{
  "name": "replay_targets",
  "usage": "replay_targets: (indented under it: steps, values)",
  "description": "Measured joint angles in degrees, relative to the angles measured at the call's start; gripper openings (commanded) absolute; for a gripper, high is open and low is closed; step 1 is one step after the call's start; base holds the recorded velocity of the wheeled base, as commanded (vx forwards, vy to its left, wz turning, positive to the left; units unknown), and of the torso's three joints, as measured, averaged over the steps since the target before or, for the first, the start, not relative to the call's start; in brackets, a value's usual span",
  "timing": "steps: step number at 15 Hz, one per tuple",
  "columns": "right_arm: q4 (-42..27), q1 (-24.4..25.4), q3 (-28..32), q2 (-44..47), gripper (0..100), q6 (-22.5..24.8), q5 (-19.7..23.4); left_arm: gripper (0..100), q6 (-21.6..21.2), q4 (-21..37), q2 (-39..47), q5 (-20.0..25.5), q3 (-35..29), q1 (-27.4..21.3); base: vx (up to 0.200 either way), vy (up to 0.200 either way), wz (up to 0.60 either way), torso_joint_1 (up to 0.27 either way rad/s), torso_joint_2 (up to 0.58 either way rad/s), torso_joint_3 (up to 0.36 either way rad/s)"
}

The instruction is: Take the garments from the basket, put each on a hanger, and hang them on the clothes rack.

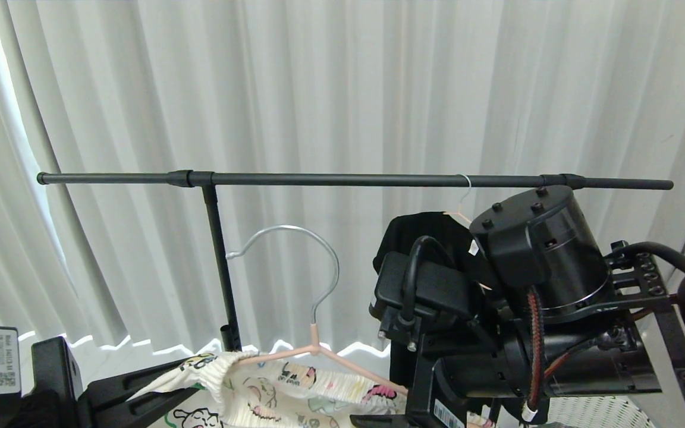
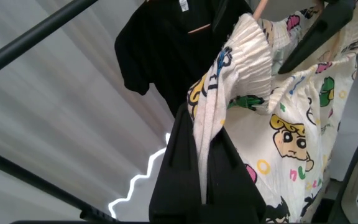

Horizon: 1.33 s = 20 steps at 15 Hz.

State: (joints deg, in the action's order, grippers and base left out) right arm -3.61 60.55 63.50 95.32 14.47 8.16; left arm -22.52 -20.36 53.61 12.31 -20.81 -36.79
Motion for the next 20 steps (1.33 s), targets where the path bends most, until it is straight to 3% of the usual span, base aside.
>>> replay_targets:
  steps: [2, 3, 13, 14, 20]
  values:
    - [-0.1, 0.0, 0.0, -0.1, 100, -0.2, 0.0, 0, 0.0, 0.0, 0.0, 0.0, 0.0, 0.0, 0.000, 0.000, 0.00, 0.000, 0.00, 0.000]
    - [-0.2, 0.1, -0.1, -0.1, 0, -0.4, 0.4, 0, 0.0, 0.0, 0.0, -0.1, -0.1, 0.1, 0.000, 0.000, 0.00, 0.000, 0.00, 0.000]
    - [0.2, 0.4, -0.3, -1.1, 0, -0.3, 0.6, 0, 0.0, -0.1, -0.5, -0.3, 0.3, 0.5, 0.000, 0.000, 0.00, 0.000, 0.00, 0.000]
    - [0.4, 0.4, -0.3, -1.4, 0, -0.3, 0.6, 100, 0.0, -0.1, -0.6, -0.5, 0.5, 0.6, 0.000, 0.000, 0.00, 0.000, 0.00, 0.000]
    - [0.2, -1.2, -0.3, -3.8, 0, -0.4, 0.2, 100, 0.9, 0.0, -1.5, -1.3, 2.2, 5.0, 0.000, 0.000, 0.00, 0.000, 0.00, 0.000]
